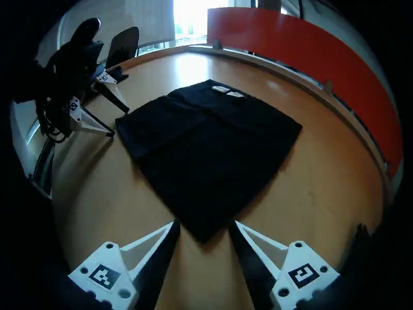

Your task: Fold towel

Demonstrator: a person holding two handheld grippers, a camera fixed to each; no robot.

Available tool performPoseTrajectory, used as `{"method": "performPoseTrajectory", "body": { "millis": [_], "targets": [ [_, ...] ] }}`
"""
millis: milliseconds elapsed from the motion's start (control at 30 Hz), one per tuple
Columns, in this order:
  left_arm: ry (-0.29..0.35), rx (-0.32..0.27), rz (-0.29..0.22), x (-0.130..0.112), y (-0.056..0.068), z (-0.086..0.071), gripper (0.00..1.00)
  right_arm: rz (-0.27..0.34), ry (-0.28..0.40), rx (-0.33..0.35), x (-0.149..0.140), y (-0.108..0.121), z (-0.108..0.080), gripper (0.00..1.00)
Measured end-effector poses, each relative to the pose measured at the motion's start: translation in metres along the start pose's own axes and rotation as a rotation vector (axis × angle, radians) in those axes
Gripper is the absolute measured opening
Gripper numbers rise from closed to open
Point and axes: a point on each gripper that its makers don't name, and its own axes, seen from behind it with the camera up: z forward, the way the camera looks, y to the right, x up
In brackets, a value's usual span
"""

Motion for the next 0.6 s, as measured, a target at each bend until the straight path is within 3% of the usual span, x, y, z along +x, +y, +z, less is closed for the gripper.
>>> {"method": "performPoseTrajectory", "body": {
  "millis": [400, 600],
  "targets": [
    [-0.02, 0.026, -0.035, 0.0, -0.0086, 0.0002, 0.66, -0.006, -0.006, 0.007, 0.0009, -0.0008, 0.002, 0.42],
    [-0.026, 0.029, -0.04, -0.0008, -0.0076, 0.0, 0.44, -0.004, -0.007, 0.006, 0.0013, -0.0028, 0.001, 0.34]
  ]
}}
